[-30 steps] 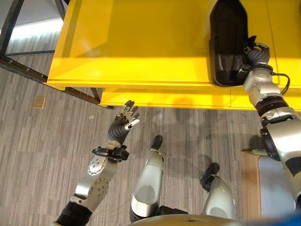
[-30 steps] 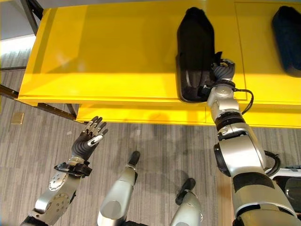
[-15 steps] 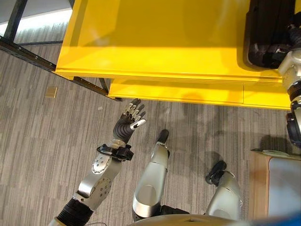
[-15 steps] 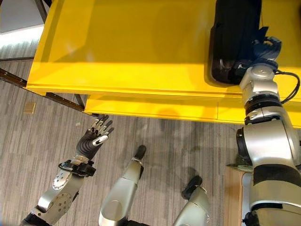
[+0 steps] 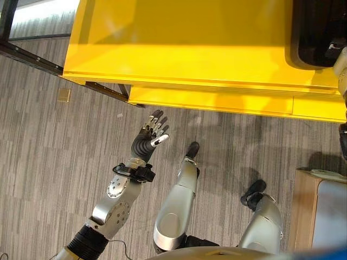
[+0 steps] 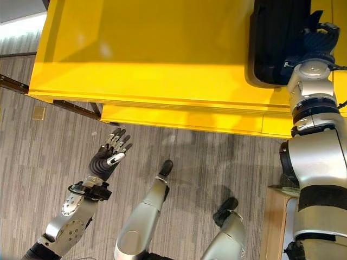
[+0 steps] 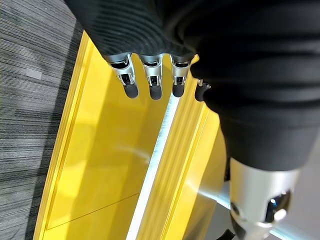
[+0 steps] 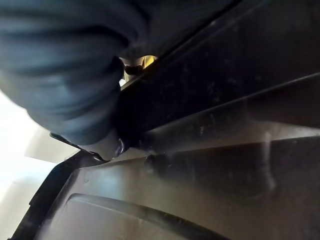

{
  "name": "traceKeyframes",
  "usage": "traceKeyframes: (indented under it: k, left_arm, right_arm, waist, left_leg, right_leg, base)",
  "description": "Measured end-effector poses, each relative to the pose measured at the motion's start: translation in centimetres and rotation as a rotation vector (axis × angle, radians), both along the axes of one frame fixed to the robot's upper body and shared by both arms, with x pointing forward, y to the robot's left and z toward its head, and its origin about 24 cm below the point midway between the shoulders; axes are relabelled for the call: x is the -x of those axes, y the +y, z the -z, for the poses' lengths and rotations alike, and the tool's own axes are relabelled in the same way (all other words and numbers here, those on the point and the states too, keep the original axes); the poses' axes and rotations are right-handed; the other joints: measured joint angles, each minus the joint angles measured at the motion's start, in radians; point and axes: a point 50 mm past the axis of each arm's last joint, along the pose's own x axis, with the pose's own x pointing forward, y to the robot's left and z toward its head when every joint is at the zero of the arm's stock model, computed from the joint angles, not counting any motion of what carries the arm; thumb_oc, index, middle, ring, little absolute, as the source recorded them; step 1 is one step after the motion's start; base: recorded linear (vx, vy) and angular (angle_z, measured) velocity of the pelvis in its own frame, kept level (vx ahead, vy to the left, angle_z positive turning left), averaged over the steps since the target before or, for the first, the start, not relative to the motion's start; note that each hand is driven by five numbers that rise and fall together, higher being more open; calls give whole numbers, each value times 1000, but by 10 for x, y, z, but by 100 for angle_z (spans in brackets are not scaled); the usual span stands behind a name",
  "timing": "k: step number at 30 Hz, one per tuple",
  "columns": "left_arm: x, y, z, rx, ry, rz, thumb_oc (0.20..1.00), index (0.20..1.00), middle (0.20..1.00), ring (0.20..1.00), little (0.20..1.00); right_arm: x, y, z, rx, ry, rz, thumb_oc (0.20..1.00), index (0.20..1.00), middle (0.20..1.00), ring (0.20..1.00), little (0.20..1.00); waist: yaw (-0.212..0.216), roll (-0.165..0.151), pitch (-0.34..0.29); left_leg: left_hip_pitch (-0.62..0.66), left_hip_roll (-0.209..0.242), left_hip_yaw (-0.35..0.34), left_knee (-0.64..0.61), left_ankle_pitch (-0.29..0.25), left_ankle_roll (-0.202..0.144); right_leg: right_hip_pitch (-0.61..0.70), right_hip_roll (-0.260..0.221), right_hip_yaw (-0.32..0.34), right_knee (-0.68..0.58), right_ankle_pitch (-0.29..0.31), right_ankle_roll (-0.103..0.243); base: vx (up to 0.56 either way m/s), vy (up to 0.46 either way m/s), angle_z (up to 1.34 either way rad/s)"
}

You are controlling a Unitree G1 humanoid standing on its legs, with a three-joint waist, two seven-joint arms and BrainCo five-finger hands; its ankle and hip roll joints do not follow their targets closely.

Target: Move parts from the plastic box to the shelf.

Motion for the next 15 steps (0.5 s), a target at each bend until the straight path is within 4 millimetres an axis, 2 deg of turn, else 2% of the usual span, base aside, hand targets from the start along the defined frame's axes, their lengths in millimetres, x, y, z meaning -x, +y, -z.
traceKeyframes:
  k: [6, 7, 8, 15]
  left_arm:
    - [-2, 0, -5, 5, -25, -2, 1000, 1000, 1000, 1000, 1000]
    - [-2, 0, -5, 6, -29, -4, 1000, 1000, 1000, 1000, 1000]
    - [-2, 0, -5, 6, -29, -4, 1000, 1000, 1000, 1000, 1000]
    - [-3, 0, -6, 5, -31, -5, 1000, 1000, 1000, 1000, 1000]
  right_arm:
    - [2, 2, -12, -9, -29, 0, 200, 200, 200, 200, 200]
    - [2, 2, -14, -11, -34, -3, 539, 539, 539, 539, 539]
    - [2, 3, -16, -25, -46, -8, 1000, 1000, 1000, 1000, 1000]
    - [1, 8, -23, 17, -44, -11, 1000, 1000, 1000, 1000, 1000]
  waist:
    - [2, 0, 0]
    - [4, -1, 0]
    - [4, -1, 0]
    - [3, -1, 0]
  left_leg:
    - [-40, -4, -5, 15, 0, 0]
    - [-40, -6, -5, 15, 0, 0]
    - [-40, -6, -6, 16, 0, 0]
    - [-41, -7, -7, 18, 0, 0]
  right_leg:
    - [-33, -2, -2, 10, -1, 2]
    - [-33, -3, -2, 9, -1, 2]
    - [-33, -4, -2, 9, 0, 3]
    - [-32, -4, -2, 10, 0, 3]
  base:
    - [0, 0, 0]
    - [0, 0, 0]
    - [0, 0, 0]
    - [0, 0, 0]
